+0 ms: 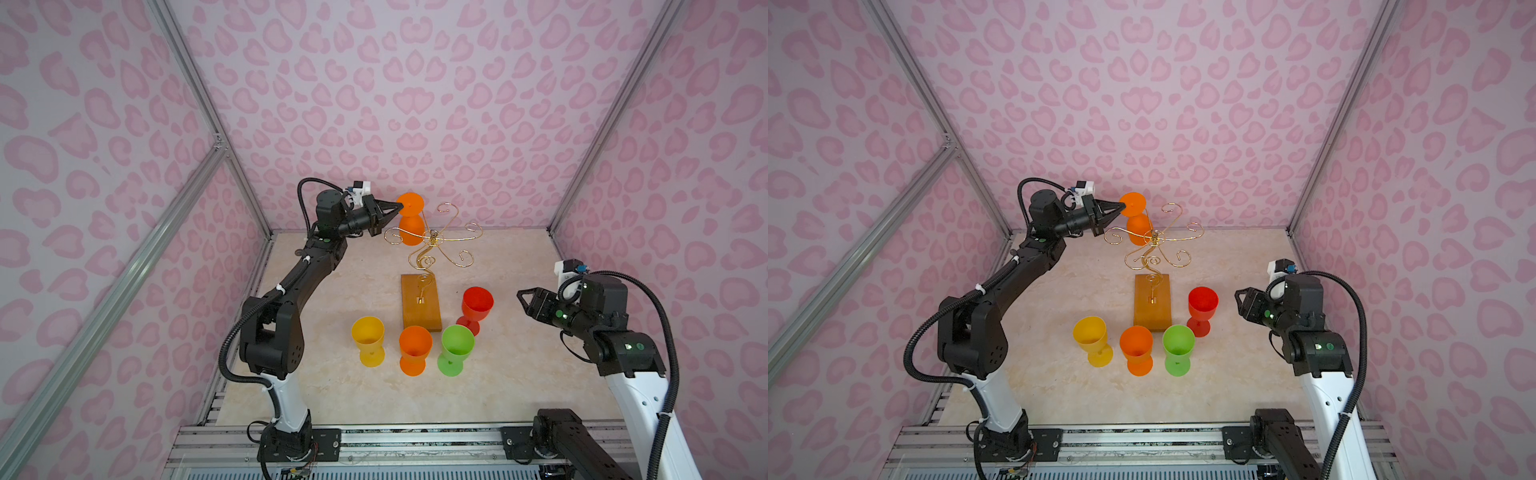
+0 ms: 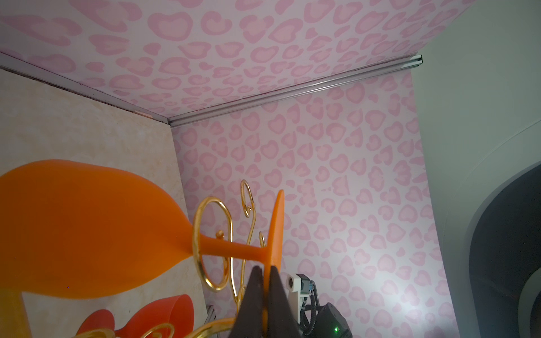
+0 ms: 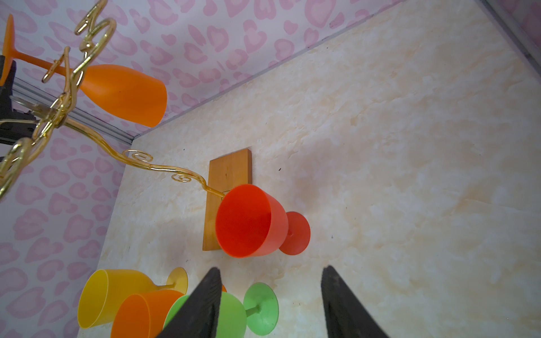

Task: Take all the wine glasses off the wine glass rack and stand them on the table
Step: 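Lift the orange glass off its hook with the left gripper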

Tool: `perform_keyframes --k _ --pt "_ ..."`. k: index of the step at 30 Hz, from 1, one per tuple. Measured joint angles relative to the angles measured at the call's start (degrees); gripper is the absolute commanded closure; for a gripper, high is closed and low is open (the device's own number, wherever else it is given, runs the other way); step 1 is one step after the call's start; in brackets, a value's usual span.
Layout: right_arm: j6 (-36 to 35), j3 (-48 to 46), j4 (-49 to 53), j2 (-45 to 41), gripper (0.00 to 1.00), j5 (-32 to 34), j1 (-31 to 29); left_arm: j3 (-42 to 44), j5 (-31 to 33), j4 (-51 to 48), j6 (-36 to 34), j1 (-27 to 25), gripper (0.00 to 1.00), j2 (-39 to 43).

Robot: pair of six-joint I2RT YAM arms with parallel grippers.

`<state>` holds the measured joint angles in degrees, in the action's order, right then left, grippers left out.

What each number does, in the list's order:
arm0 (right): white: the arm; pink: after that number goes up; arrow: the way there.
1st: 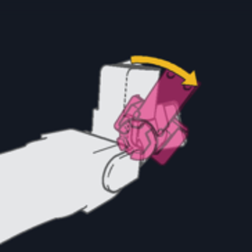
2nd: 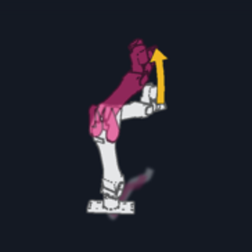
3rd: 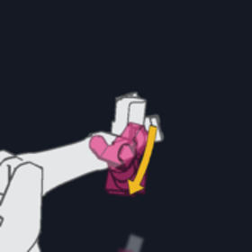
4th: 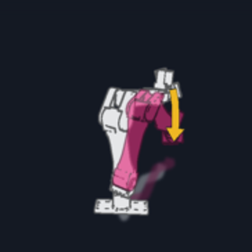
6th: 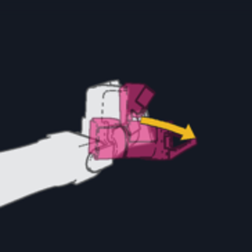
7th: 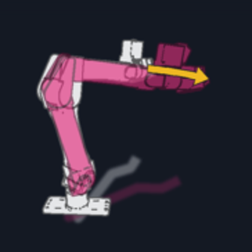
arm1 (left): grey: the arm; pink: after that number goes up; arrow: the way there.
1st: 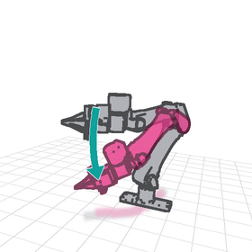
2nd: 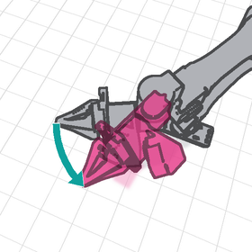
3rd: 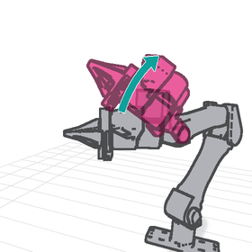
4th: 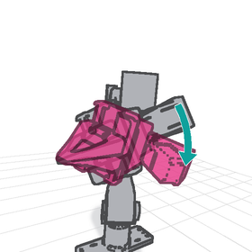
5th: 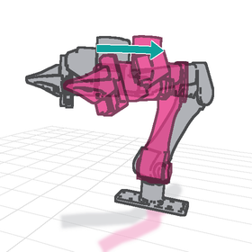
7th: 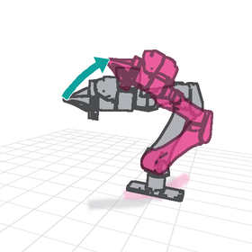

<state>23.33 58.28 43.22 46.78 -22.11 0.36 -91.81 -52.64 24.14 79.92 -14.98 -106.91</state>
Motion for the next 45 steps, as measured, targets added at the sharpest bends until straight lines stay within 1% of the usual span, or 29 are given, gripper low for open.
perform_keyframes --k 11,23,31,45 --pt "0.0 -0.5 -0.2 0.0 0.45 -0.2 0.5 0.9 0.0 0.2 0.0 0.0 0.97 0.0" --pt "0.0 -0.6 -0.5 0.5 0.46 -0.7 0.9 2.6 0.0 0.2 -0.2 1.7 0.97 0.9" --pt "0.0 -0.7 -1.1 0.8 0.46 -0.9 1.2 0.2 0.0 0.2 -0.2 2.2 0.97 0.6" --pt "-0.2 -1.4 -1.7 1.1 0.46 -2.1 1.9 -3.7 -0.5 0.4 0.7 1.8 0.97 -2.9"
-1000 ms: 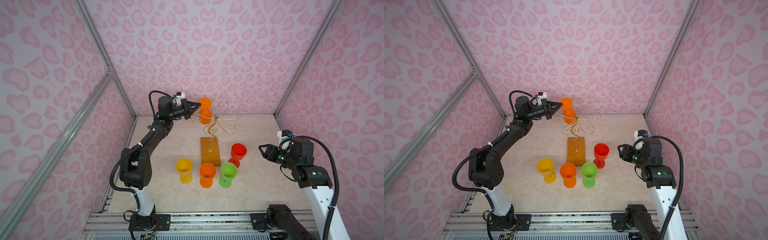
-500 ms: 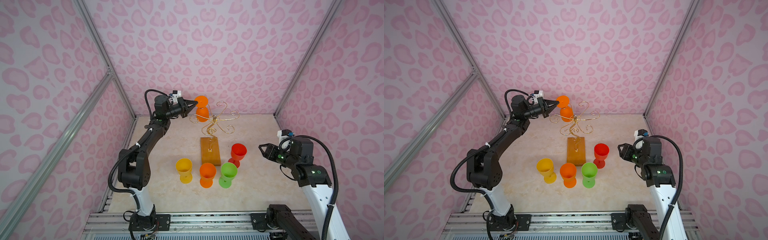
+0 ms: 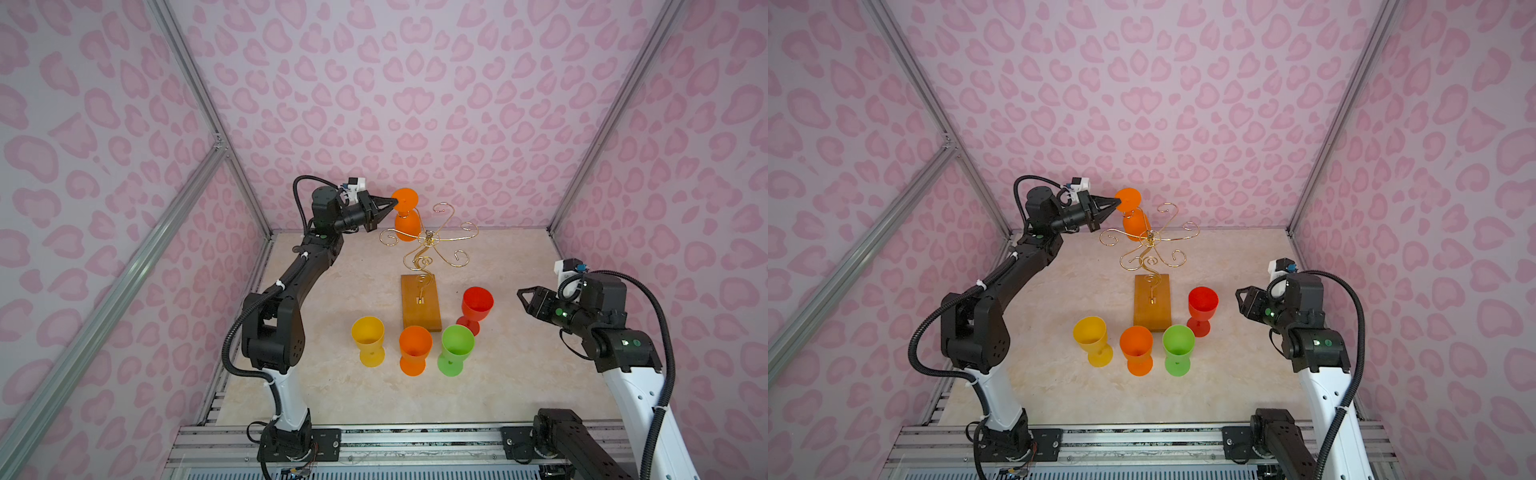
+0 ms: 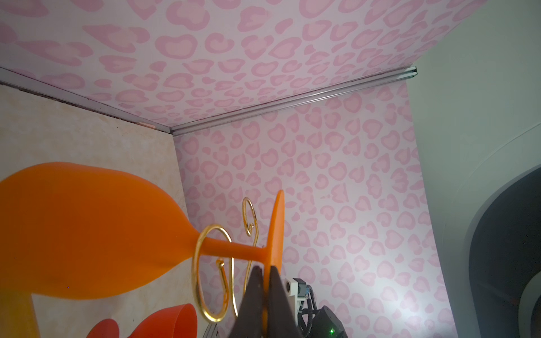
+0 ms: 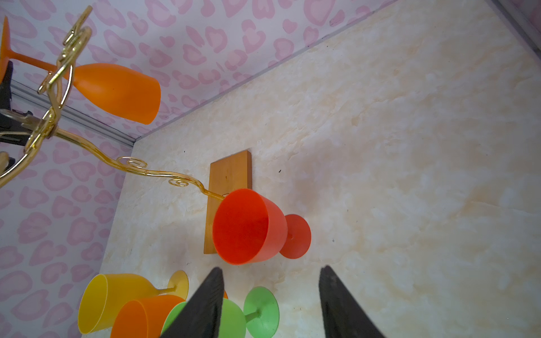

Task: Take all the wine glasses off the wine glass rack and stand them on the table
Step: 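Pull the orange glass back off the rack with the left gripper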

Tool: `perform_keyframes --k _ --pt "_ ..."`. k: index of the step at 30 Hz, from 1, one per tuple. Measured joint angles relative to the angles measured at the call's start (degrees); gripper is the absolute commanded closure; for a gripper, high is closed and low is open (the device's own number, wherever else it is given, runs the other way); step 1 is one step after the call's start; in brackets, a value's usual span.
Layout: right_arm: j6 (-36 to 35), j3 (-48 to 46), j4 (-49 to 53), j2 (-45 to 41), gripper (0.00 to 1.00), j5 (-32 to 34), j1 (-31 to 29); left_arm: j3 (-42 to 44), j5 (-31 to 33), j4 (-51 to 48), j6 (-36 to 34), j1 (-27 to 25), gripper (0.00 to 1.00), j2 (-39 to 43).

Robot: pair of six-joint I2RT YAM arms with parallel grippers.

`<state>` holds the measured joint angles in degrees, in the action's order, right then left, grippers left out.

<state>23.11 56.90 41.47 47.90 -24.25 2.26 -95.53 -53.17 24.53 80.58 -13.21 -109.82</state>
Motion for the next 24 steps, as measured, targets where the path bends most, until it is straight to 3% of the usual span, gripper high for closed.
perform_keyframes --k 12,24 --pt "0.0 -0.4 0.0 -0.7 0.47 -0.5 0.3 -2.0 -0.5 0.4 1.0 -2.1 0.97 -1.7" --pt "0.2 -1.2 0.0 -1.1 0.47 -0.9 0.5 4.4 -1.5 0.9 0.7 -2.6 0.97 3.8"
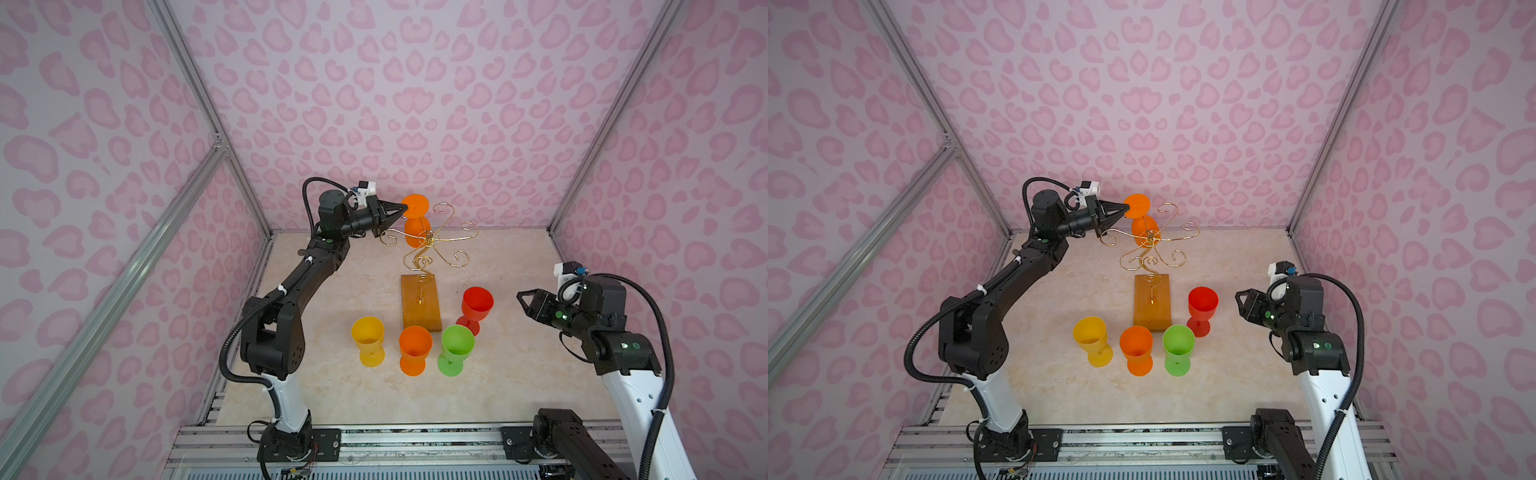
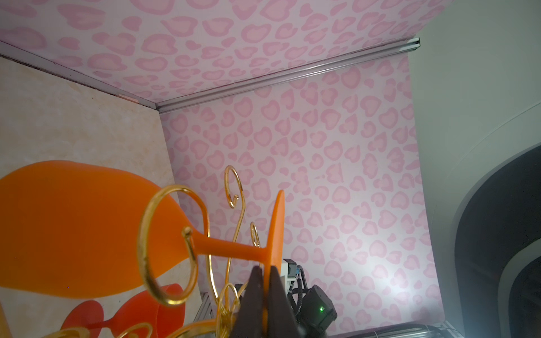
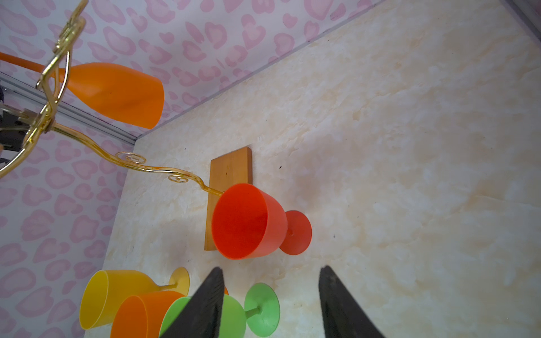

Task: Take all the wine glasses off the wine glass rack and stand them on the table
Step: 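Pull the orange glass back off the rack with the left gripper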

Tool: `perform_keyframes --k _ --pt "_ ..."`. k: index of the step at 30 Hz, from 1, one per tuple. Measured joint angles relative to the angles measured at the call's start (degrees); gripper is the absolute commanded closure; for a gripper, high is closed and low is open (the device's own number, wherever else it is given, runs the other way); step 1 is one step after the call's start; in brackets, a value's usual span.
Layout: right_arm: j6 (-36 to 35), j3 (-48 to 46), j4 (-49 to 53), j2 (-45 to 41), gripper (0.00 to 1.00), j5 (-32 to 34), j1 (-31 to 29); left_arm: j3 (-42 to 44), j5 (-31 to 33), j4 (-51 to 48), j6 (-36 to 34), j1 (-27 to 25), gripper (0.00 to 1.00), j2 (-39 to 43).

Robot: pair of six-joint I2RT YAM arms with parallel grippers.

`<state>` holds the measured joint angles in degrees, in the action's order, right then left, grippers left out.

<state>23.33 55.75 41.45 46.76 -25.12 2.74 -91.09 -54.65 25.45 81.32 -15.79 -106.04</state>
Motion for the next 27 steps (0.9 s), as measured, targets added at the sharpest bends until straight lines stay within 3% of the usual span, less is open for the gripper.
perform_keyframes --k 17,27 --pt "0.0 0.0 0.0 -0.6 0.47 -0.2 0.2 8.7 -1.6 0.0 -1.0 3.6 0.97 7.7" --pt "0.0 0.0 0.0 -0.5 0.47 -0.4 0.3 18.3 -2.5 -0.2 -1.9 9.1 0.97 16.2"
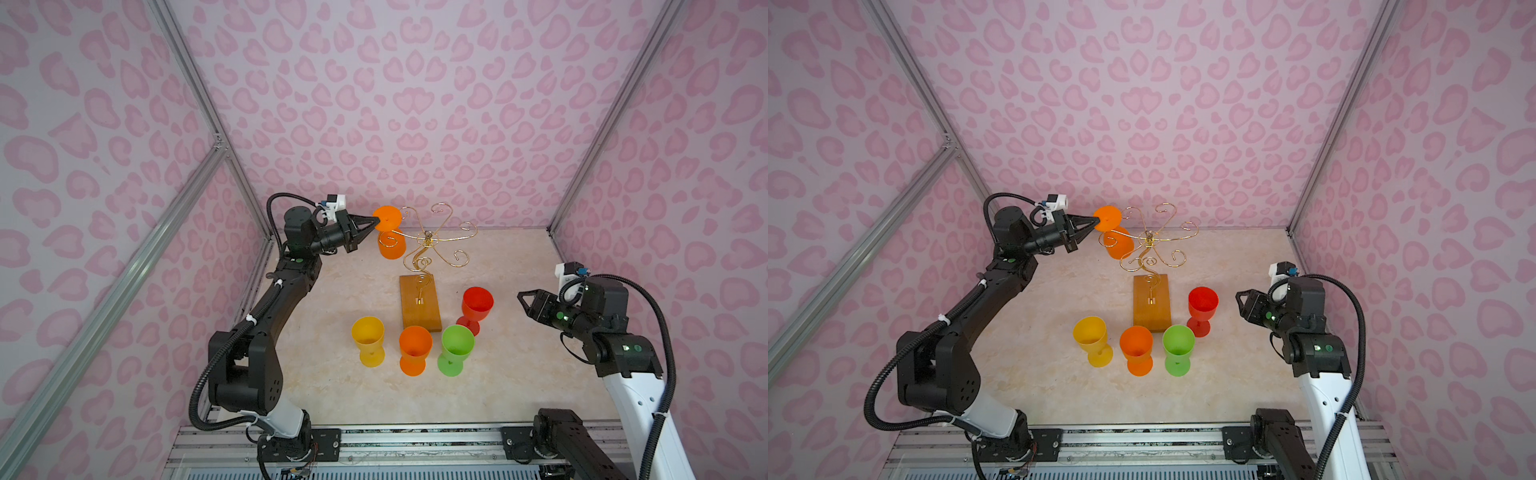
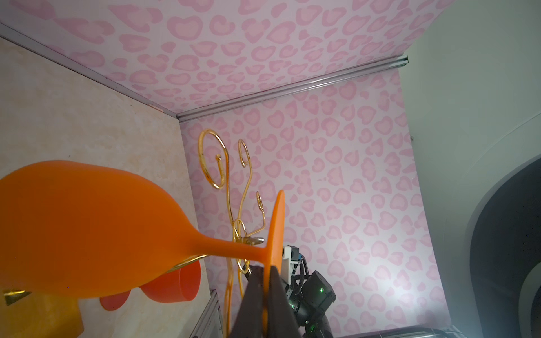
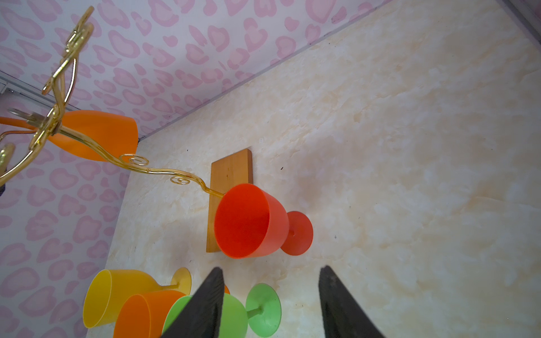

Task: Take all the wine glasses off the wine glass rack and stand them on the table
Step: 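Pull the orange glass back off the rack with the left gripper, then raise the orange glass toward the right gripper while the right gripper reaches for its bowl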

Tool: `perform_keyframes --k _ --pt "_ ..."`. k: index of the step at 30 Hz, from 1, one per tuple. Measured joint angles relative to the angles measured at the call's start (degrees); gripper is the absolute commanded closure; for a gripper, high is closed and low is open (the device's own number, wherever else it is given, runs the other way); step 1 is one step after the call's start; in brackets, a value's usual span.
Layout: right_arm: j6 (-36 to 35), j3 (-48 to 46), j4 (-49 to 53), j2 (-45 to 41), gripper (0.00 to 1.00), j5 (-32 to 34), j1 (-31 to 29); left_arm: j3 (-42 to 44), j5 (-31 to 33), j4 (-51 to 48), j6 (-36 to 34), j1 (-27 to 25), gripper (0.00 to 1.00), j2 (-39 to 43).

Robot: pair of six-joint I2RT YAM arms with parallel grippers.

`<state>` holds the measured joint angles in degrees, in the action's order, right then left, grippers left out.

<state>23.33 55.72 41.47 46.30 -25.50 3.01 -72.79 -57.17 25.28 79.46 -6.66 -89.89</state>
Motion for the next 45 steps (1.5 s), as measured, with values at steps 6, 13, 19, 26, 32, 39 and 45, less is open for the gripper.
perform_keyframes --k 6,13,19,26,32,39,45 --pt "0.0 0.1 0.0 0.0 0.46 0.0 0.0 4.7 -1.3 -0.2 0.0 6.6 0.97 7.9" --pt "1.6 0.5 -1.9 0.1 0.46 -0.5 0.1 4.2 -0.9 -0.9 0.6 14.7 0.97 17.1" --pt "6.6 -0.7 -12.5 -2.4 0.47 -4.8 0.2 -2.6 0.8 1.3 3.0 12.4 0.97 20.8" --pt "20.4 -4.6 -37.5 -2.5 0.45 -11.5 0.3 -8.3 2.6 12.8 9.5 0.2 0.97 18.6" --pt "35.5 -6.8 -62.0 2.3 0.37 -15.4 -1.1 -8.5 5.9 28.5 19.0 -12.2 0.97 11.5" --pt "40.7 -5.8 -76.7 7.1 0.31 -17.0 -8.1 -9.9 11.3 48.9 34.1 -21.3 0.97 -0.9" --pt "41.4 -5.2 -82.1 9.7 0.3 -16.9 -10.3 -10.4 13.2 56.2 39.0 -24.6 0.97 -4.0"
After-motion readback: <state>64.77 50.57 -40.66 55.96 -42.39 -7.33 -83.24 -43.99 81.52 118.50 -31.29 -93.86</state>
